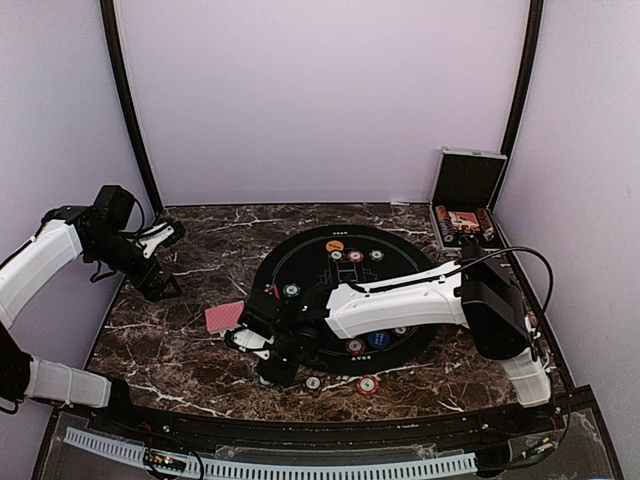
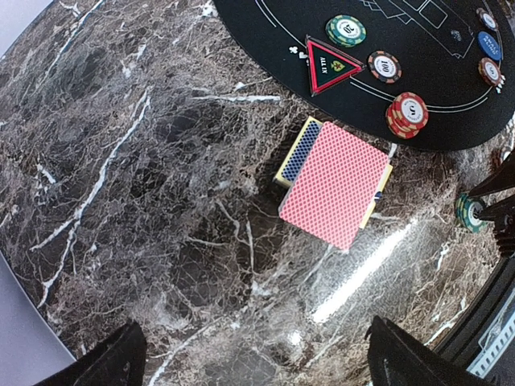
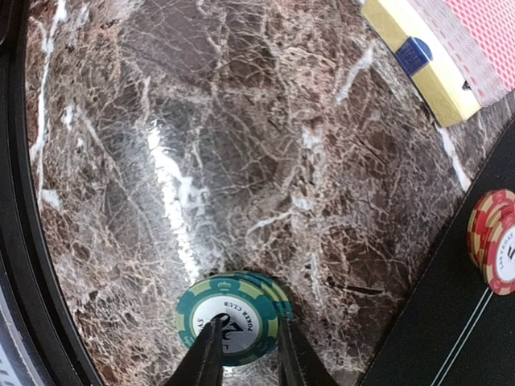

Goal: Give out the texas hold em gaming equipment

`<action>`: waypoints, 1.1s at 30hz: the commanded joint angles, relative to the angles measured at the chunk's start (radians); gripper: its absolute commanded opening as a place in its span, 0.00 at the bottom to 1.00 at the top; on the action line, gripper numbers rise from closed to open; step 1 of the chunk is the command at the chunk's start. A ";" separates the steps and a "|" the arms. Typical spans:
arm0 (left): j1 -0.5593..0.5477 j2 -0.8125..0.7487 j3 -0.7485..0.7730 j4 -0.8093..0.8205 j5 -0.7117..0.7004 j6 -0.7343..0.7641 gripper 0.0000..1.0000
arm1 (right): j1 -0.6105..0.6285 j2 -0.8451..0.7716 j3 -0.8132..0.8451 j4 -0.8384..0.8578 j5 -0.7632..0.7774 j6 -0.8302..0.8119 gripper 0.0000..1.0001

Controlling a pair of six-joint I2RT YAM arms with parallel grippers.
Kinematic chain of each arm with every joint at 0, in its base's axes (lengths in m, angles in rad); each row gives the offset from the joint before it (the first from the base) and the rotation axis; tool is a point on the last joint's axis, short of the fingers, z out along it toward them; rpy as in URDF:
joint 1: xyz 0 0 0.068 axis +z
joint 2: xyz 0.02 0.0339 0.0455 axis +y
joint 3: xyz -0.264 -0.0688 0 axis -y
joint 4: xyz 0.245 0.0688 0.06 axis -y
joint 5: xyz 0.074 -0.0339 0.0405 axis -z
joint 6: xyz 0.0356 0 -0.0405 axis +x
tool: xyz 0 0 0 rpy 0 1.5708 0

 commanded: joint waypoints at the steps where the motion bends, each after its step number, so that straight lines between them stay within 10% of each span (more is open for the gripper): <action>1: -0.006 -0.012 0.015 -0.024 -0.007 0.003 0.99 | 0.012 -0.044 0.022 -0.004 0.037 0.008 0.43; 4: -0.006 -0.014 0.016 -0.028 0.002 0.003 0.99 | 0.013 -0.039 0.018 -0.004 0.041 0.007 0.60; 33: -0.005 -0.045 0.005 -0.030 0.004 0.009 0.99 | 0.033 -0.020 0.003 -0.001 -0.029 -0.011 0.80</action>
